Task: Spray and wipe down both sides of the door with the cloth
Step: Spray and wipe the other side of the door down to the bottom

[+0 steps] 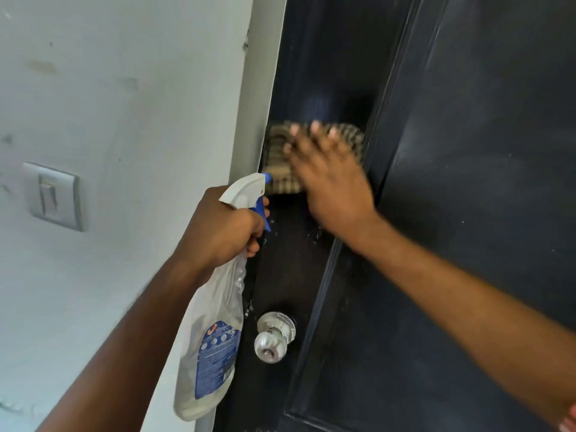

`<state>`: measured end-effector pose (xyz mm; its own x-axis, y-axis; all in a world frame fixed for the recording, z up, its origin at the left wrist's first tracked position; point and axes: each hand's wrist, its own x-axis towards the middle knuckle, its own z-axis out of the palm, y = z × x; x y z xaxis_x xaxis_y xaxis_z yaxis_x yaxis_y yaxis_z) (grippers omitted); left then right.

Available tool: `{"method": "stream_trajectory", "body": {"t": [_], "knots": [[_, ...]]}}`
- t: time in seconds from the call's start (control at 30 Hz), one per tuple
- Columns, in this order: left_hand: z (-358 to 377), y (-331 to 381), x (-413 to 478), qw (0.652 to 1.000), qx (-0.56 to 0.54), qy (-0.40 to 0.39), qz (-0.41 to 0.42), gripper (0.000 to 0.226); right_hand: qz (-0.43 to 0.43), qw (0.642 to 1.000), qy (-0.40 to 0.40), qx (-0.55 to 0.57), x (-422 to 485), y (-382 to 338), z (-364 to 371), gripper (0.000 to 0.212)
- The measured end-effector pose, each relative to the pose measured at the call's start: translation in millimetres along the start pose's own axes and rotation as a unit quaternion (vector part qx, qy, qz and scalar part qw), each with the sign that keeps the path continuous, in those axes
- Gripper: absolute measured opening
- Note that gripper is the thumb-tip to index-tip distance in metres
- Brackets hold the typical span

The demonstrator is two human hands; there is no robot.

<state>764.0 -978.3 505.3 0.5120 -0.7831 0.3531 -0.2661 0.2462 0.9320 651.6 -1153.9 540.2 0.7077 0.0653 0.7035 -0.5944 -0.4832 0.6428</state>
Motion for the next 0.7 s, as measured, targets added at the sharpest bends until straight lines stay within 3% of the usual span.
{"method": "stream_trajectory", "body": {"t": [0.17,0.3,0.43,0.53,0.6,0.7], "knots": [[4,-9,-13,1.000,0.001,-0.002,-0.002,0.028,-0.136,0.982,-0.132,0.021,-110,-72,24,0.057],[3,-16,-19,1.000,0.006,-0.009,-0.005,0.027,-0.205,0.964,-0.167,0.017,-108,-60,18,0.052],[0,-27,-20,1.000,0.003,-0.004,-0.029,0.029,-0.059,0.996,-0.061,-0.002,-36,-16,3,0.058],[1,-36,-22,0.999,0.016,0.005,-0.032,0.035,0.053,0.998,-0.034,-0.014,10,8,-15,0.065],[1,-42,-24,0.999,0.015,0.006,-0.034,0.037,0.065,0.997,-0.026,-0.015,12,6,-12,0.062],[1,-48,-25,0.999,0.011,0.009,-0.029,0.032,-0.011,0.999,-0.035,-0.007,-13,-19,5,0.056]]}}
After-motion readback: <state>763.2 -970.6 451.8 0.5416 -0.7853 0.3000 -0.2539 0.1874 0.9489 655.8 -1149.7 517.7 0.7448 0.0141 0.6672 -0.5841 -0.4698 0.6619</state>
